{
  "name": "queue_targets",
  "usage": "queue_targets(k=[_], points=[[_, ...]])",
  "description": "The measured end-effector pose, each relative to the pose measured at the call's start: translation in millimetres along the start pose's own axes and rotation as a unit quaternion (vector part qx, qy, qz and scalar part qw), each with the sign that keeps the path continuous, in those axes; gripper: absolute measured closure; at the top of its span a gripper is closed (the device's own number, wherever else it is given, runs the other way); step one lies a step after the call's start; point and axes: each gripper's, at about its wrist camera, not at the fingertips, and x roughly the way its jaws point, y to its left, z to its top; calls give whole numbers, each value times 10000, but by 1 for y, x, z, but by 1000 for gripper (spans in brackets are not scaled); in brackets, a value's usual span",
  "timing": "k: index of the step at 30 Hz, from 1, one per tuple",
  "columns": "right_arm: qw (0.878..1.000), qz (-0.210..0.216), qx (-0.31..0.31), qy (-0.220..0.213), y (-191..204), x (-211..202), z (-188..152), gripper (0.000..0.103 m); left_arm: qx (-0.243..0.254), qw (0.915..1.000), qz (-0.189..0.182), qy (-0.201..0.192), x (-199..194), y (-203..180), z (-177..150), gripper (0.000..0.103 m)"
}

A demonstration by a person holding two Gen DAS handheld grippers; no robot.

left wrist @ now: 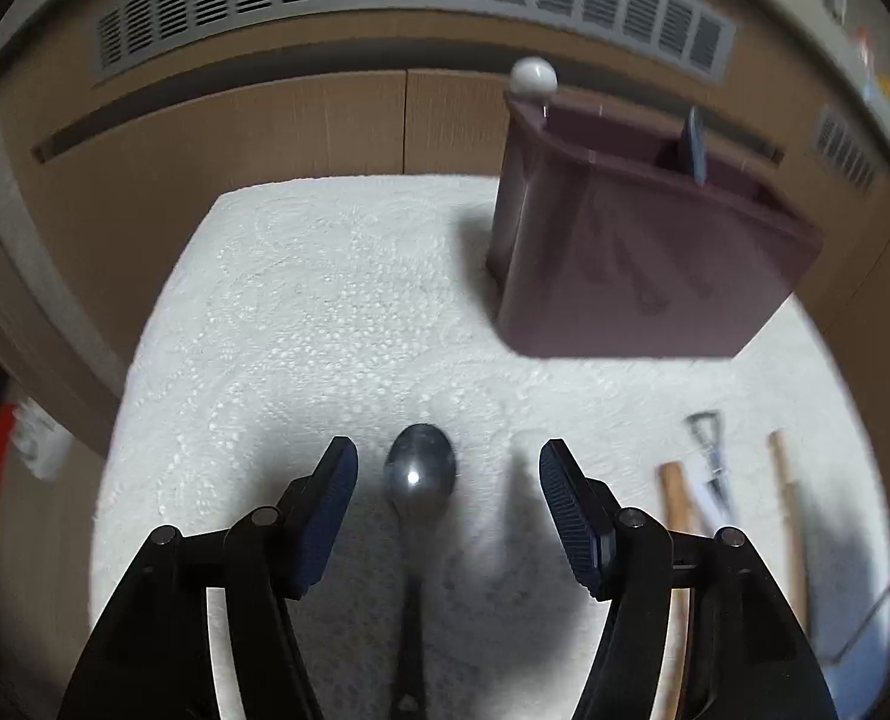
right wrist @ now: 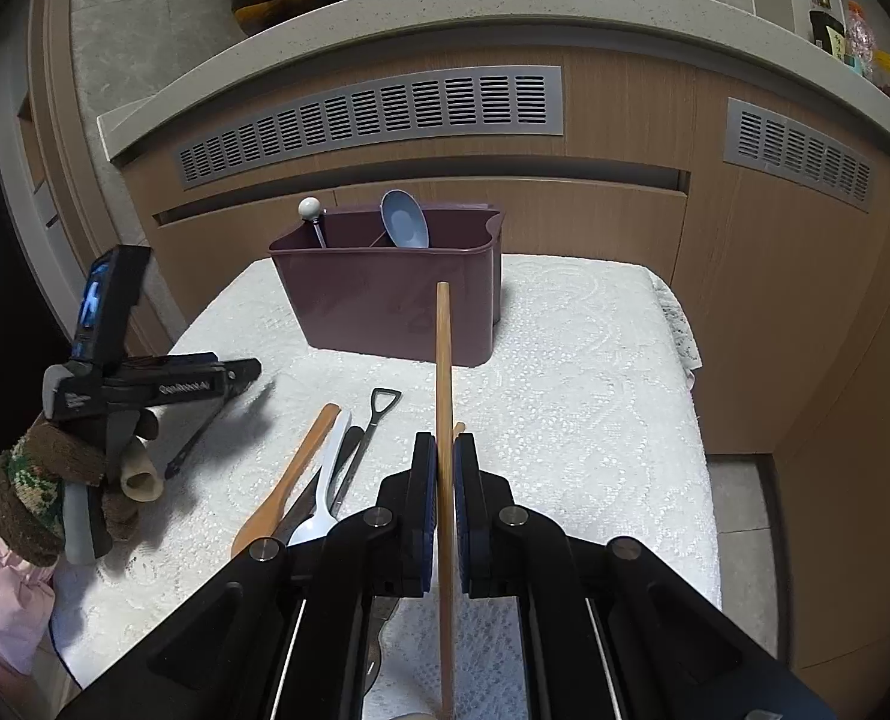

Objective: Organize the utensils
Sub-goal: 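Carry the chopstick and metal spoon up over the maroon caddy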

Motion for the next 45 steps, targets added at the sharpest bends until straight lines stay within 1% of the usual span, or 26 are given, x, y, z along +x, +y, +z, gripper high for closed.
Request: queue_targets(k=[1,2,3,4,5,7,9,12,15,18,20,21,23,25,26,28,29,31,33,34,36,39,41,45], points=[[10000,4,-10,5,0,0,0,97,86,9999,29,62,4,-3,-1,39],[10000,3,-21,6,1,0,0,97,151,9997,12,179,10,-5,-2,42],[10000,0,-31,5,1,-1,0,97,174,9995,16,250,15,-5,-3,49],[10000,-7,-39,0,1,-1,0,97,207,9997,29,157,13,-7,-4,54],[10000,-15,-30,-7,0,-2,1,97,261,9996,4,126,9,-9,-4,74],[10000,-18,-17,-26,0,-3,2,97,226,9997,90,92,2,-9,-5,74],[10000,-7,-20,-53,1,-5,3,97,205,9997,112,-91,-9,-9,-9,74],[9999,-17,-40,-93,1,-5,6,97,13,9990,-103,-426,-39,-5,-13,74],[9998,14,35,-185,-2,-6,13,97,-71,9941,-388,-1007,-83,-9,-10,74],[9989,118,157,-418,-5,-16,29,97,-139,9825,-786,-1685,-135,-12,7,74],[9973,147,183,-700,-5,-27,50,97,-105,9715,-1067,-2116,-166,-17,34,74],[9959,177,131,-880,-4,-34,64,97,-76,9668,-1163,-2275,-176,-19,47,74],[9921,101,-10,-1250,3,-48,95,97,-1,9565,-1285,-2621,-197,-23,78,74],[9872,0,-239,-1575,13,-60,124,97,-17,9483,-1405,-2847,-209,-24,103,74],[9839,-82,-397,-1743,20,-66,138,97,-48,9429,-1568,-2938,-214,-24,118,74],[9807,-90,-557,-1874,30,-73,162,97,-62,9355,-1654,-3122,-221,-26,140,74],[9799,-35,-573,-1911,33,-76,176,97,-82,9300,-1706,-3256,-223,-27,151,74],[9773,-96,-615,-2023,33,-79,197,97,-121,9217,-1835,-3414,-223,-25,169,74],[9759,-175,-605,-2089,30,-78,214,97,-173,9144,-1805,-3620,-219,-27,181,74],[9767,-141,-585,-2059,27,-75,220,97,-146,9132,-1724,-3689,-215,-31,186,74],[9786,-130,-531,-1984,22,-66,226,97,-85,9130,-1519,-3784,-203,-40,194,74],[9824,-124,-482,-1801,15,-47,226,97,-71,9157,-1470,-3740,-177,-47,197,74],[9854,-108,-435,-1642,11,-32,220,97,-59,9196,-1418,-3663,-153,-51,196,74],[9903,-132,-360,-1336,3,2,213,97,-84,9276,-1496,-3423,-109,-55,187,74]])
